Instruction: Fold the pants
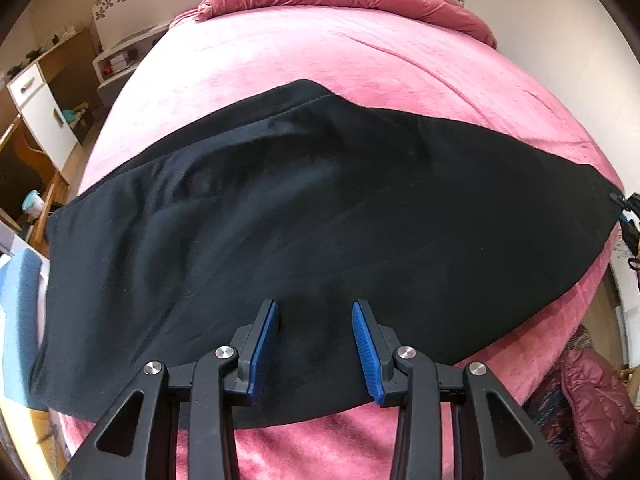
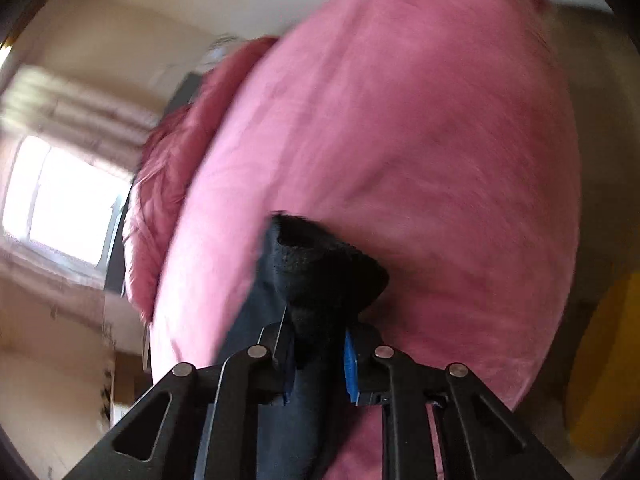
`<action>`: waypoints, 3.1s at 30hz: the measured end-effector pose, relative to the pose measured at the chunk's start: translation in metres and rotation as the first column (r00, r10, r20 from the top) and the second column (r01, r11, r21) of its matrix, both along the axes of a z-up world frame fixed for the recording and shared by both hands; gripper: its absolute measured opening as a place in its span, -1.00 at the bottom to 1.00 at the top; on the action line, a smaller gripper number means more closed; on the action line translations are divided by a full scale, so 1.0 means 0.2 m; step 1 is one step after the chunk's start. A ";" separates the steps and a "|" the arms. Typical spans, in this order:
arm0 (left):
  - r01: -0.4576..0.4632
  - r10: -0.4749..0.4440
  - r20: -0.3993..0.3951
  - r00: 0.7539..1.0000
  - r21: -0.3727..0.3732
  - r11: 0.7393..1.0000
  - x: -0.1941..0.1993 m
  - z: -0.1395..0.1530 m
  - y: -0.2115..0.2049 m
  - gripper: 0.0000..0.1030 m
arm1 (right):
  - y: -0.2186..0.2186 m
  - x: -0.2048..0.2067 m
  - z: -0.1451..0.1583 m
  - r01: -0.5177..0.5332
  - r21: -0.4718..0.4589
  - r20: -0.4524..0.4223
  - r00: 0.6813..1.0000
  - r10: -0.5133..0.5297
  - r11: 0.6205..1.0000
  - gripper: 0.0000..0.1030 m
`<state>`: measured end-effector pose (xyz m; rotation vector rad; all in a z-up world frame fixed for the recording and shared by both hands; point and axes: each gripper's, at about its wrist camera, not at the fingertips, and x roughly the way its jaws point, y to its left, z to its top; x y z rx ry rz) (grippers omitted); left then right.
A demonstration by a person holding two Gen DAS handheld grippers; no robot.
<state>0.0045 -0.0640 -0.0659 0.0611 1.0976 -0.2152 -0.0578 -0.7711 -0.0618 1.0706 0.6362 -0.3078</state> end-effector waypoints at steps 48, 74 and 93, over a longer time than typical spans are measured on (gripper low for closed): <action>-0.142 -0.084 -0.304 0.949 -0.651 0.746 0.38 -0.04 0.05 0.05 | 1.79 0.13 0.18 -0.898 -0.232 -0.255 0.428 0.867 0.375 0.12; 0.060 -0.136 -0.156 0.978 -0.415 0.908 0.26 -0.03 0.01 -0.78 | 1.33 0.04 0.00 -0.789 -0.305 -0.503 0.609 0.614 0.533 -0.09; 0.004 -0.051 -0.088 0.995 -0.466 0.885 0.04 0.07 0.31 -0.44 | 2.08 0.55 0.25 -0.888 -0.409 -0.376 0.375 0.847 0.212 -0.10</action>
